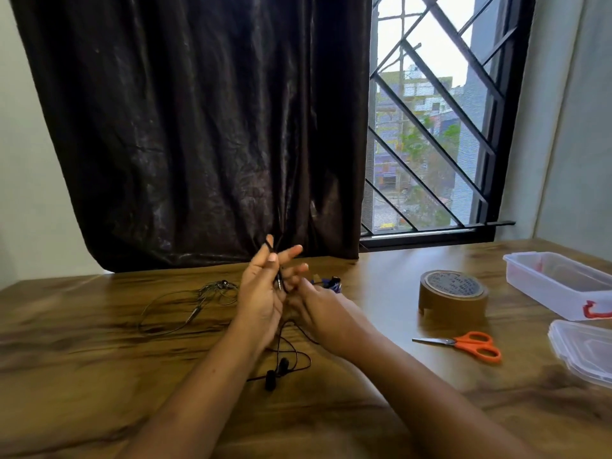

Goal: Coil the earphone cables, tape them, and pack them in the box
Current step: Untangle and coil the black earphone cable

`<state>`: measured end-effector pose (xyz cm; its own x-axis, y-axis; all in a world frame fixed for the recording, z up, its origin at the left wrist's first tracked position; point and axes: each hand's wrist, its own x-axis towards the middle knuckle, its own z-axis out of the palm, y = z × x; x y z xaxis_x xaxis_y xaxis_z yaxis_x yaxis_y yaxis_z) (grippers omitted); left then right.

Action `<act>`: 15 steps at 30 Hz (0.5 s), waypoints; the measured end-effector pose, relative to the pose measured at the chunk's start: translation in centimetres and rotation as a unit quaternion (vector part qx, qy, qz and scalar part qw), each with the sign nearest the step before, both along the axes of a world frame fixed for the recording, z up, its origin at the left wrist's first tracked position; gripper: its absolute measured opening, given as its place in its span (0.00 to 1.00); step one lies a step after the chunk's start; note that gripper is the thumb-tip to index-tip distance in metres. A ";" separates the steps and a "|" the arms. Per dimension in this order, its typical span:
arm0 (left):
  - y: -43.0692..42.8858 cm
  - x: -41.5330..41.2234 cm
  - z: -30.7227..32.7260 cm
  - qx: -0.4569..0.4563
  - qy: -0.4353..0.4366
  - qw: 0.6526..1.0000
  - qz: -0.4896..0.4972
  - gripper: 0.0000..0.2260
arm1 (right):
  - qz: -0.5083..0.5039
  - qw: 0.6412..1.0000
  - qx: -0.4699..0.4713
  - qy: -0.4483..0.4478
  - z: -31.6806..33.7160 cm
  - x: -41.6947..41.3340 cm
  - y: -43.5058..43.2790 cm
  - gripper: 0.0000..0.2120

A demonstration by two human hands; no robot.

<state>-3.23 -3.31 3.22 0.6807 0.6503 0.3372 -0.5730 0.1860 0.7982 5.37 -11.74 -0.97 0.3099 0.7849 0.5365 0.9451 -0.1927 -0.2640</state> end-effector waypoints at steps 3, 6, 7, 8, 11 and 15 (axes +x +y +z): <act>1.7 0.0 0.0 -0.015 -0.029 0.998 0.058 0.18 | 0.019 0.999 -0.024 0.011 0.0 -0.5 0.3 0.12; 3.2 -0.1 -0.5 0.029 0.019 0.992 0.119 0.22 | 0.065 0.993 -0.084 0.050 0.2 -0.4 0.5 0.11; 3.5 -0.1 -0.9 0.064 0.060 0.986 0.141 0.22 | 0.083 0.990 -0.089 0.068 0.4 -0.4 0.5 0.09; 3.4 -0.1 -1.2 0.106 0.099 0.977 0.155 0.22 | 0.097 0.988 -0.090 0.080 0.7 -0.5 0.4 0.07; 2.9 0.0 -1.5 0.254 0.191 0.936 0.150 0.22 | 0.121 0.985 -0.071 0.104 1.8 -0.5 -0.1 0.08; 2.2 0.1 -1.7 0.404 0.268 0.871 0.077 0.22 | 0.159 0.922 0.089 0.343 3.1 0.6 -1.3 0.12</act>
<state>-3.09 -1.08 1.55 0.8075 0.4452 0.3870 -0.0460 -0.6065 0.7937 5.96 -13.03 2.16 0.3940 0.8124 0.4299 0.5459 0.1694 -0.8205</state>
